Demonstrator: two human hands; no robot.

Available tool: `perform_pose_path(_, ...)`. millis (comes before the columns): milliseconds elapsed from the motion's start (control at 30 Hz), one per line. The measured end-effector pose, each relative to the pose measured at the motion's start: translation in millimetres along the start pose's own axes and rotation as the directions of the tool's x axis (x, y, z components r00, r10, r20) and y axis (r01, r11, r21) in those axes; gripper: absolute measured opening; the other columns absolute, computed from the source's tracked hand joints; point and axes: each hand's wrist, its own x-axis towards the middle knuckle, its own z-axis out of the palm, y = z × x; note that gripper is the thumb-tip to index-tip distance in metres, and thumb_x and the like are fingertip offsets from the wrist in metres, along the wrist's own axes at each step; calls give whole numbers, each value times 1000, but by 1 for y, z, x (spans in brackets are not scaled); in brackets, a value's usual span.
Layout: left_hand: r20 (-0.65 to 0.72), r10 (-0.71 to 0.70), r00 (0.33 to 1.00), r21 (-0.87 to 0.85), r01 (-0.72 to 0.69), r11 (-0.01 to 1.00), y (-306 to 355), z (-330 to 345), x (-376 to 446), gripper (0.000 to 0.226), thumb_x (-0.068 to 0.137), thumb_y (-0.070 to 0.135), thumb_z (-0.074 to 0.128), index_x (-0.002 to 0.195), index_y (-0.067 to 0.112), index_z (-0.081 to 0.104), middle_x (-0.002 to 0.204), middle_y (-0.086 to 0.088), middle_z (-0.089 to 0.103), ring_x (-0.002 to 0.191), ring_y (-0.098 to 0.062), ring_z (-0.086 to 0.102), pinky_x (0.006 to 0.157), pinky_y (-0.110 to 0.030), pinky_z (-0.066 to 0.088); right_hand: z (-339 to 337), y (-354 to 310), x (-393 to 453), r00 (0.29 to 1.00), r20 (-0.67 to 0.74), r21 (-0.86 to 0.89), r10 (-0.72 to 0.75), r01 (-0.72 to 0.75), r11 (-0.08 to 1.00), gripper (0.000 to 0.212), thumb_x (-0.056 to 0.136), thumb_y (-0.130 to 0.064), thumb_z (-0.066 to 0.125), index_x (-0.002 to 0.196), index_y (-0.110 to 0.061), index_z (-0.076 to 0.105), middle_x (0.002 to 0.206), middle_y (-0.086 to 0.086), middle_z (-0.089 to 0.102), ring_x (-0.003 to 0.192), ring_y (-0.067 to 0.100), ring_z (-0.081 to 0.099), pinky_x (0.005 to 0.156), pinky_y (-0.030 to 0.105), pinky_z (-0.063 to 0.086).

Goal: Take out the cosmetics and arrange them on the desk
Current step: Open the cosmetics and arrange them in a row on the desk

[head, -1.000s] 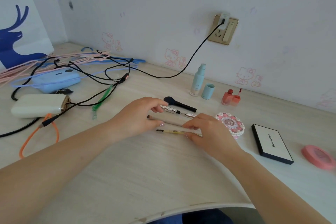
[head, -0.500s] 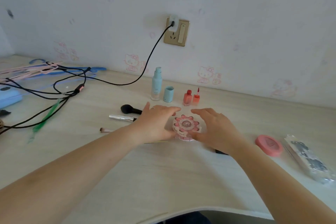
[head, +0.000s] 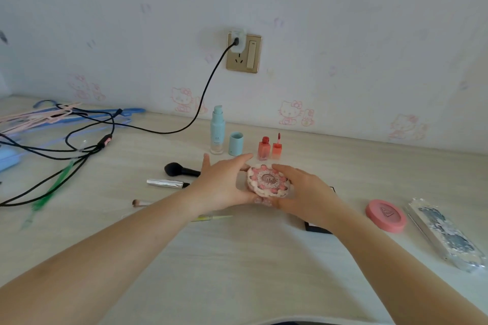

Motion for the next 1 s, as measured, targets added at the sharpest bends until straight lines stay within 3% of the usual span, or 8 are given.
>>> perform_pose_path(100,-121,13,993,-357,-56,932,14,-5,1,62,73,42,75,126,40,45,117,31,54,118,17,41,119,-40,11,-17,4,-5,994,-97,283,46,-17,959,64,76,-45,70,133,-35,45,112,-23,58,100,-8,57,78,7,41)
perform_pose_path(167,-84,35,996,-649,-81,756,28,-3,2,43,78,38,73,117,35,58,111,28,63,110,20,49,111,-28,34,-31,4,-8,986,-150,406,78,-11,914,55,77,-40,70,128,-37,50,101,-31,59,84,-20,57,66,-2,40)
perform_pose_path(233,16,79,997,-862,-26,506,44,1,0,42,79,47,68,119,37,58,116,19,67,111,9,56,96,-22,45,-42,2,-13,980,-179,470,89,5,883,49,79,-39,68,126,-39,51,99,-32,60,80,-23,56,61,-4,38)
perform_pose_path(333,72,151,986,-980,42,193,62,11,3,58,75,61,61,127,37,51,129,6,61,121,-11,56,101,-43,44,-54,-5,-20,977,-197,498,80,29,866,44,78,-46,67,118,-48,49,100,-32,60,85,-24,54,61,-2,39)
perform_pose_path(433,34,170,985,-999,37,-17,80,20,5,51,86,52,54,132,32,47,136,-4,55,124,-23,54,102,-57,41,-59,-8,-23,966,-240,503,99,36,864,34,78,-52,64,109,-55,51,102,-32,60,98,-16,54,73,9,42)
perform_pose_path(600,-10,156,988,-979,22,-203,107,33,5,38,93,42,47,125,25,54,115,-5,64,99,-20,65,77,-39,55,-58,2,-25,943,-308,420,125,17,907,46,84,-55,55,126,-37,54,116,-17,63,106,0,57,77,14,42)
perform_pose_path(833,-7,129,992,-953,32,-301,122,43,10,28,96,35,45,112,18,61,105,-8,64,95,-23,61,79,-31,56,-52,19,-28,934,-327,339,142,-24,941,59,77,-71,36,124,-40,54,114,-14,65,109,5,58,90,32,49)
perform_pose_path(1000,17,150,989,-935,68,-347,128,50,14,29,97,33,46,113,19,65,117,-11,66,100,-21,66,86,-36,54,-67,28,-28,926,-304,589,222,0,808,45,81,-75,27,113,-61,55,119,-24,62,114,-1,54,100,30,43)
